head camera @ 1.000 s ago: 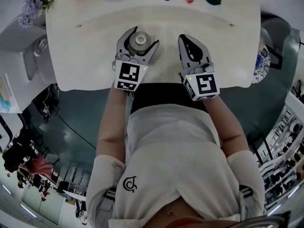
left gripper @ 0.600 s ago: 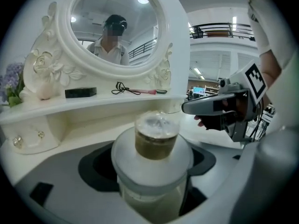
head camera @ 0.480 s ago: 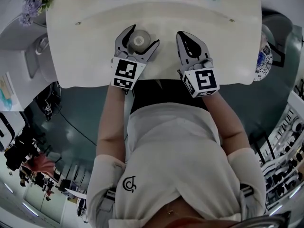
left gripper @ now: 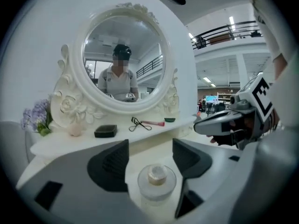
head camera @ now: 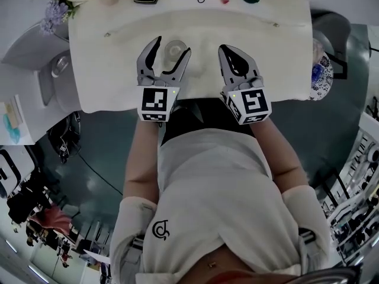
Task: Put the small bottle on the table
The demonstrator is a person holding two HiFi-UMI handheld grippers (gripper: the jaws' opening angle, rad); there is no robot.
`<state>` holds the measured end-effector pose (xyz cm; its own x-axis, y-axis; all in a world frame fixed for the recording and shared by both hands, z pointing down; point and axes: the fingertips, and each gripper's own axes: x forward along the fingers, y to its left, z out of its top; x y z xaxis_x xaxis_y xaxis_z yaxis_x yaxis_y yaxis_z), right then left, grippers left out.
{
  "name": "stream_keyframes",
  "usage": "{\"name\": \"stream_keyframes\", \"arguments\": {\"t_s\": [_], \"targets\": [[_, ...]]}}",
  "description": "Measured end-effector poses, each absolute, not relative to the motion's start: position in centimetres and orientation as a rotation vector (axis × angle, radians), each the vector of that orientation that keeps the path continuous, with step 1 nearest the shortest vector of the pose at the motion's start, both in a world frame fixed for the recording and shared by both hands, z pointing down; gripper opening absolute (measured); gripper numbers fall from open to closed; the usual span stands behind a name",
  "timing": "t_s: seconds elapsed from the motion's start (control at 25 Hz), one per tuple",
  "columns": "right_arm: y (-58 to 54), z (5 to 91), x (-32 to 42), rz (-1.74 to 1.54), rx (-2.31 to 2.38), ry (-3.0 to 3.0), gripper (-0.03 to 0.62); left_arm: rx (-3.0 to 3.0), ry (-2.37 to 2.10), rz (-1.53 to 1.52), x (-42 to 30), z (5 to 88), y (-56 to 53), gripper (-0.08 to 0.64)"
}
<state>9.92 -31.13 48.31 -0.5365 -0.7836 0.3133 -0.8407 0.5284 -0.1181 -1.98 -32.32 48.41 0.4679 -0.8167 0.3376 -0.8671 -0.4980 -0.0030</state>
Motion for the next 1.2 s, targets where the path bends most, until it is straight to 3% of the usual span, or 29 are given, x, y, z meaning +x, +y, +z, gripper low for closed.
{"name": "stream_keyframes", "arguments": {"t_s": [0.12, 0.4, 0.84, 1.2], "targets": [[-30.3, 46.2, 9.8, 0.338, 1.388, -2.566, 0.008, 2.567, -1.585, 0.433, -3.2, 45.4, -31.6, 0.156], [-27.5, 41.1, 9.9, 0.288, 1.485, -2.552, 0.007, 2.544, -1.672, 0.339, -6.2, 40.7, -29.0, 0.016], [-24.9, 33.7, 7.6, 0.055, 1.478, -2.627, 0.006, 2.695, -1.655, 0.162, -8.6, 30.0, -26.4, 0.014], [-23.9, 29.9, 6.4, -0.027, 1.502, -2.673, 0.006, 2.747, -1.722, 0.103, -10.9, 26.4, -23.7, 0.014]]}}
